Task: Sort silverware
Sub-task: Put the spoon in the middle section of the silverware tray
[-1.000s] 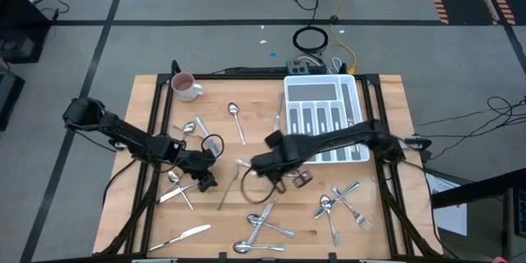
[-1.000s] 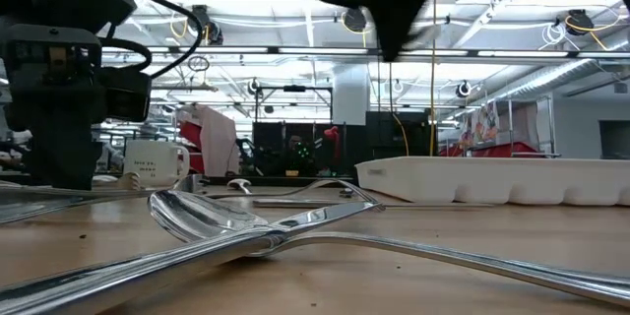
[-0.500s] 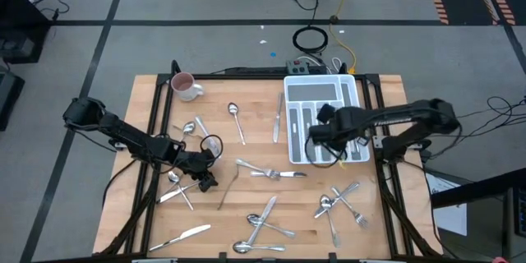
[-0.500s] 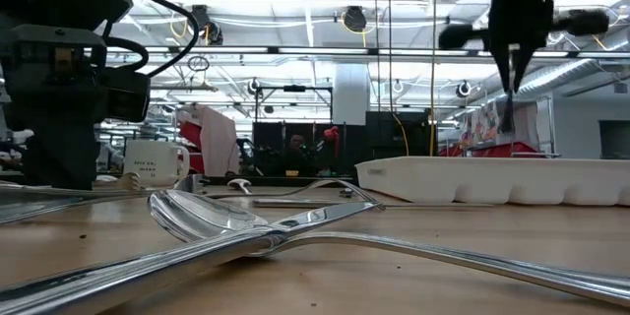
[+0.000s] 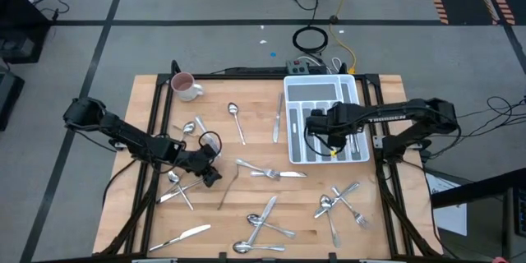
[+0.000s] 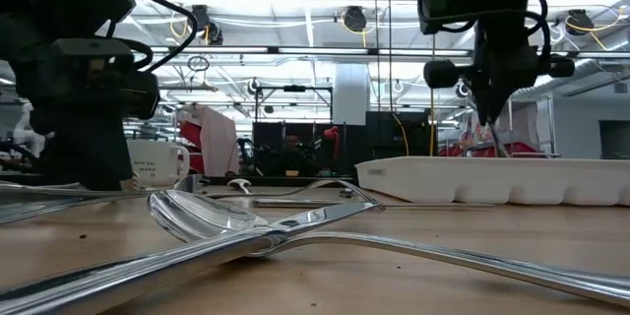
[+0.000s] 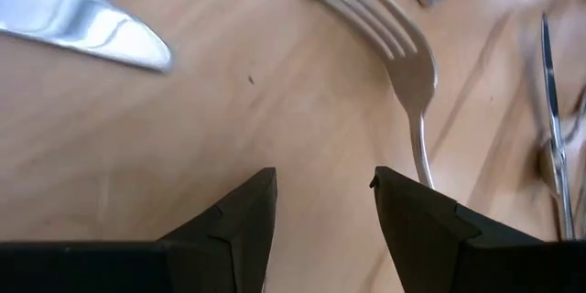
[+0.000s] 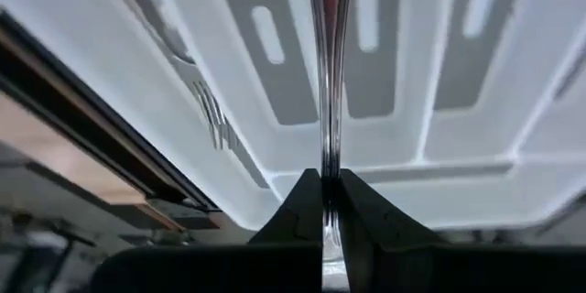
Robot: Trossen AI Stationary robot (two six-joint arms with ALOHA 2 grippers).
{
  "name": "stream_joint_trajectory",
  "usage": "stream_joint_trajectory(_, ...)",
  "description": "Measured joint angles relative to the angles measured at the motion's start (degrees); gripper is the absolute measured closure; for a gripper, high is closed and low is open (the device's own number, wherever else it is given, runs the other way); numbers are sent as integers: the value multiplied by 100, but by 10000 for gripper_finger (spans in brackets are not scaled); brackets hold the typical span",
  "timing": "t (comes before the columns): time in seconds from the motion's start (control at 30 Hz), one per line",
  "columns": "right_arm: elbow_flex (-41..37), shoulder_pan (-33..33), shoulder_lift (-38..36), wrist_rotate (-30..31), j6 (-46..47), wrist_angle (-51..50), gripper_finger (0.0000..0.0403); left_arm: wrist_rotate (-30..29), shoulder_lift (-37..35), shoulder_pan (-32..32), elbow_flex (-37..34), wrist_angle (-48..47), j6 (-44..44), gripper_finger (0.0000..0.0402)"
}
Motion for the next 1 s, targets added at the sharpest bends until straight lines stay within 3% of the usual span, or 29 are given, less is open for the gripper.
stream_joint_trajectory(0.33, 0, 2, 557, -464, -393, 782, 403, -196, 0, 0, 0, 40, -153, 210)
stream_joint_trajectory(0.73, -2, 31, 1160, -1175, -408, 855, 402, -187, -2, -4, 0, 41, -161, 210)
stream_joint_trajectory(1.0, -9, 28, 1227, -1207, -153, 1010, 400, -228, -2, -4, 0, 35, -168, 210)
